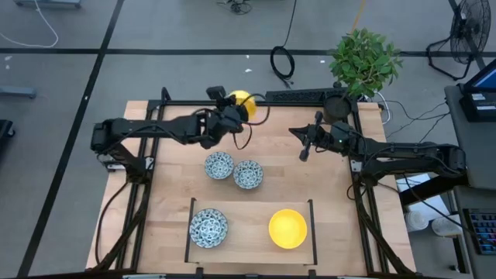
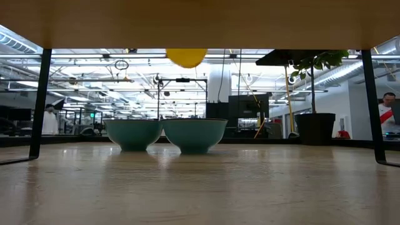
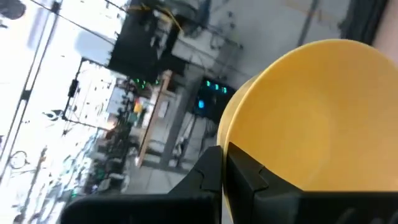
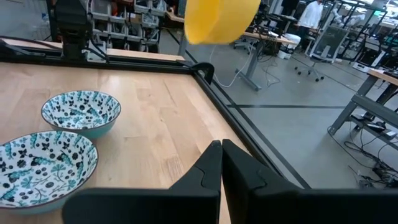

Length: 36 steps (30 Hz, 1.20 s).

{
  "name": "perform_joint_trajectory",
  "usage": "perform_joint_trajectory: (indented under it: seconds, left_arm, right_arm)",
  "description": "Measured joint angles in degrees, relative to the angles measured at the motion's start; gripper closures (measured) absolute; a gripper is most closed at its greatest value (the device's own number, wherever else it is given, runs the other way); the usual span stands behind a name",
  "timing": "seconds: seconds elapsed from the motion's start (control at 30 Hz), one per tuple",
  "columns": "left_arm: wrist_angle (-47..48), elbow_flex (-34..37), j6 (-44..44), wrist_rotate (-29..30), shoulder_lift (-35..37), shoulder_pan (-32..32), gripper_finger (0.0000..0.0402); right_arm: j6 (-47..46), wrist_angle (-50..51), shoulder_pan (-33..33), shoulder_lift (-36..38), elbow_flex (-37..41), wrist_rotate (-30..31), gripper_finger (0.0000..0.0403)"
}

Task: Pick & Place Mini bowls
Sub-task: Stack the yellow bowl on the yellow bowl on the shelf

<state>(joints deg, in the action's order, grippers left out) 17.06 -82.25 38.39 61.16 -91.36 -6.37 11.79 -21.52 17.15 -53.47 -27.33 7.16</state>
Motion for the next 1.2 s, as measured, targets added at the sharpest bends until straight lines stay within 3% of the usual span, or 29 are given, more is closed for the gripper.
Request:
perform_joint_trajectory:
  seconds: [0.07, 0.17, 0.33, 0.47, 0.6, 0.7, 0.83, 1.03, 1.2]
  left_arm:
    - [0.47, 0.42, -1.66, -2.68, 0.01, -0.16, 0.0398]
    - [-1.36, 3.36, -5.61, -13.89, 2.52, -1.41, 0.0398]
    - [-9.23, 11.95, -6.79, -14.91, 9.22, -4.47, 0.0398]
    - [-19.05, 21.75, -10.47, -25.3, 15.65, -8.66, 0.0398]
    - [-35.61, 31.52, -10.29, -35.4, 19.19, -11.36, 0.0398]
    - [-45.52, 35.86, -5.25, -36.37, 19.17, -11.29, 0.0398]
    - [-48.89, 36.13, 0.19, -35.86, 17.33, -10.25, 0.0397]
    - [-49.23, 35.64, 5.39, -32.41, 16.38, -9.88, 0.0398]
    - [-50.29, 35.6, 6.18, -32.34, 16.38, -9.87, 0.0393]
  right_arm:
    - [0.0, -0.02, 0.0, 0.0, 0.0, 0.02, 0.0403]
    - [0.02, 0.32, 0.0, 0.0, 0.0, 0.02, 0.0403]
    - [0.71, 0.99, 0.0, 0.0, 0.0, 0.02, 0.0403]
    - [0.76, 0.84, 0.0, -0.04, 0.0, 0.02, 0.0403]
    - [-0.19, -0.17, 0.0, -0.43, 0.0, 0.02, 0.0403]
    - [-2.49, -4.25, 0.02, -2.0, 0.02, -1.77, 0.0403]
    - [-4.97, -15.34, -0.33, -7.52, 0.02, -8.88, 0.0403]
    - [-4.41, -30.08, -1.61, -18.62, -0.56, -4.52, 0.0391]
    - [-3.22, -31.4, -2.77, -24.43, -6.05, -4.24, 0.033]
